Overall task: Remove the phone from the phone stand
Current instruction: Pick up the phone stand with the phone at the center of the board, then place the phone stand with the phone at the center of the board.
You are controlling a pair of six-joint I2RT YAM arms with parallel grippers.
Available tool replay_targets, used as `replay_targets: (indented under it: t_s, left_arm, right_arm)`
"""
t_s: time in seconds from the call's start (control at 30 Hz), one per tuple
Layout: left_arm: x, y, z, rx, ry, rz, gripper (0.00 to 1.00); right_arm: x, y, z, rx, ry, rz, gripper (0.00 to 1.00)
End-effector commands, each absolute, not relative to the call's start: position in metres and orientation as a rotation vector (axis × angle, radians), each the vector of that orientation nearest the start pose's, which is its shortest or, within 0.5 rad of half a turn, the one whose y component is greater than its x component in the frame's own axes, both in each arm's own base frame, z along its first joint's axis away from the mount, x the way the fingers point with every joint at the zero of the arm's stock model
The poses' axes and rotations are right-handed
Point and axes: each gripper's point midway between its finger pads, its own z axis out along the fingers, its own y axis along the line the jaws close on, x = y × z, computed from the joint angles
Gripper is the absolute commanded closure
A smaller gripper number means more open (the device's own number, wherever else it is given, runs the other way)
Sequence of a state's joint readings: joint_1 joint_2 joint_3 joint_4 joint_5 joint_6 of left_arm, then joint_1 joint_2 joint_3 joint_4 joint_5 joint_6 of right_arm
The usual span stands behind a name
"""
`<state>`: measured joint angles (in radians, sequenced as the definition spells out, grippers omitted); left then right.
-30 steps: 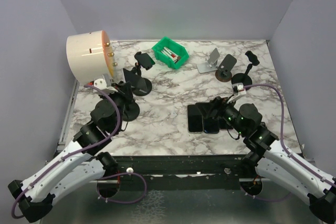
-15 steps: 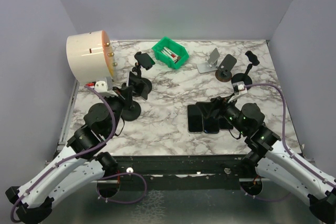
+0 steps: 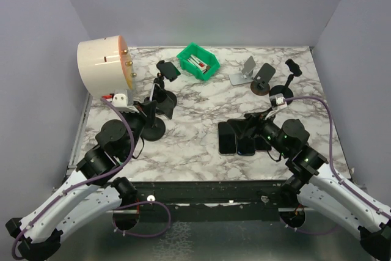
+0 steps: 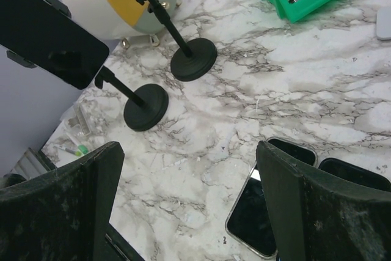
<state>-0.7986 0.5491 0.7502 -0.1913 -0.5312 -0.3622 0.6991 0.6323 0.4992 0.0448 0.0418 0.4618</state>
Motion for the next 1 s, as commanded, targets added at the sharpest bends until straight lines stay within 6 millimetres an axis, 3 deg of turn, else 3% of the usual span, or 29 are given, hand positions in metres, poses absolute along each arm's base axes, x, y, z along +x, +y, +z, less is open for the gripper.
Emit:
replay_targets:
  t_s: [0.0,0.27,0.7,0.97]
  left_arm:
    - [0.223,-0.136,0.391,-0.092,1.407,-0.660,1.00]
    - [0.221,-0.150,0.414,-0.070,1.375,-0.734,1.00]
    - [0.216,-0.187,0.423,0.064,1.334,-0.871,1.00]
    - [0.222,-0.210,0.431,0.107,1.303,-0.934,1.00]
  right_arm:
    - [0.221,0.208,0.256,-0.218,1.692,0.860,0.05]
    - [0.221,0.208,0.264,-0.217,1.676,0.865,0.05]
    - [0.204,0.212,0.292,-0.399,1.602,0.863,0.05]
    - [0.199,0.215,0.291,-0.439,1.604,0.881,0.05]
